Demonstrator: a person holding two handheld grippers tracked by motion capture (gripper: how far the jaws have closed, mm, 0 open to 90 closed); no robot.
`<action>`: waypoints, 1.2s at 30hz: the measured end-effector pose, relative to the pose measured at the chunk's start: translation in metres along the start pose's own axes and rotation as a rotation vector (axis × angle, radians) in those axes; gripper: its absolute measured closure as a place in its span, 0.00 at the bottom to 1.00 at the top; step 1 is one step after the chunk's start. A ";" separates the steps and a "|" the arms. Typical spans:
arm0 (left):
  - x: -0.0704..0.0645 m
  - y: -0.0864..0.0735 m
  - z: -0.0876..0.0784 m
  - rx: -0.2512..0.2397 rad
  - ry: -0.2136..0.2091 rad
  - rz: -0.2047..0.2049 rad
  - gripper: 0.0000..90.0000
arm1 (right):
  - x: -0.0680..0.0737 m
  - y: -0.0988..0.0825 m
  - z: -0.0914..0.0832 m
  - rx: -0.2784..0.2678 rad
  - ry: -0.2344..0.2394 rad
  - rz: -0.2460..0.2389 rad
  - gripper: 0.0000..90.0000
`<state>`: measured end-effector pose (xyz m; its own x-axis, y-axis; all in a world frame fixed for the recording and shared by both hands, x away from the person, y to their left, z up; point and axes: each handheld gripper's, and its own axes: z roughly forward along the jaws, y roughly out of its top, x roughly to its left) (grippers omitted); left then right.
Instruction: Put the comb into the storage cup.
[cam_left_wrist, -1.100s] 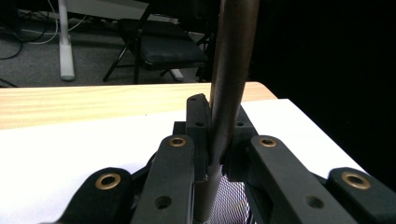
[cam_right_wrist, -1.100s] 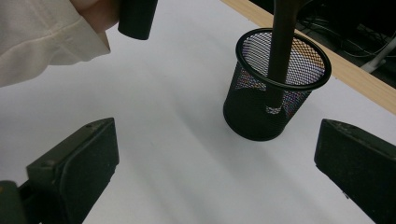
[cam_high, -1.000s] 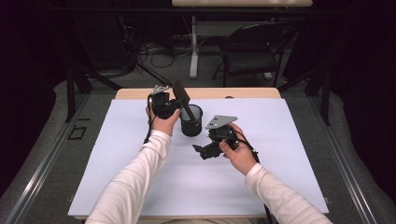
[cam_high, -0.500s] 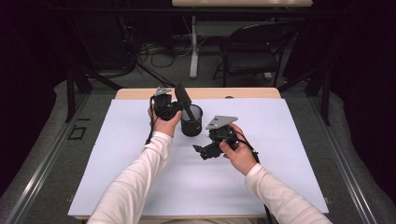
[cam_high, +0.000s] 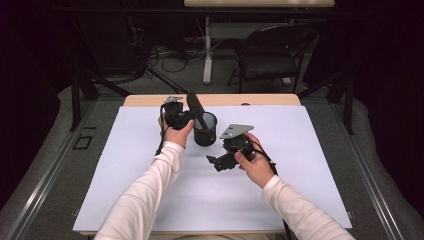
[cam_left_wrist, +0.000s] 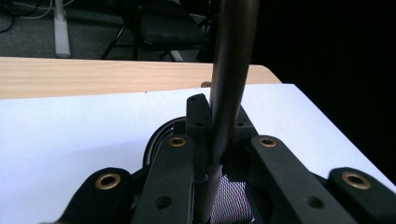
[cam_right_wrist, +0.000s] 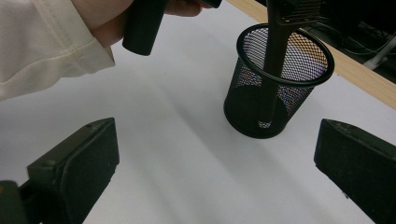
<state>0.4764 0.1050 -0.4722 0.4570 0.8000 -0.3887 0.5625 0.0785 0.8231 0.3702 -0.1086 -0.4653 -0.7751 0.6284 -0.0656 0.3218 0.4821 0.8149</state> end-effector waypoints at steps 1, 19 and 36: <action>0.000 0.000 0.000 0.001 -0.001 -0.003 0.93 | 0.000 0.000 0.000 0.000 0.001 0.000 0.00; 0.014 0.000 -0.001 -0.001 0.026 -0.080 0.92 | 0.000 -0.001 0.001 0.002 0.000 0.000 0.00; 0.031 -0.003 -0.003 -0.001 -0.030 -0.192 0.93 | 0.001 -0.001 0.002 0.009 0.003 -0.005 0.00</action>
<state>0.4868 0.1316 -0.4858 0.3620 0.7523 -0.5505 0.6408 0.2280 0.7330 0.3704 -0.1068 -0.4671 -0.7783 0.6242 -0.0679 0.3227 0.4904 0.8095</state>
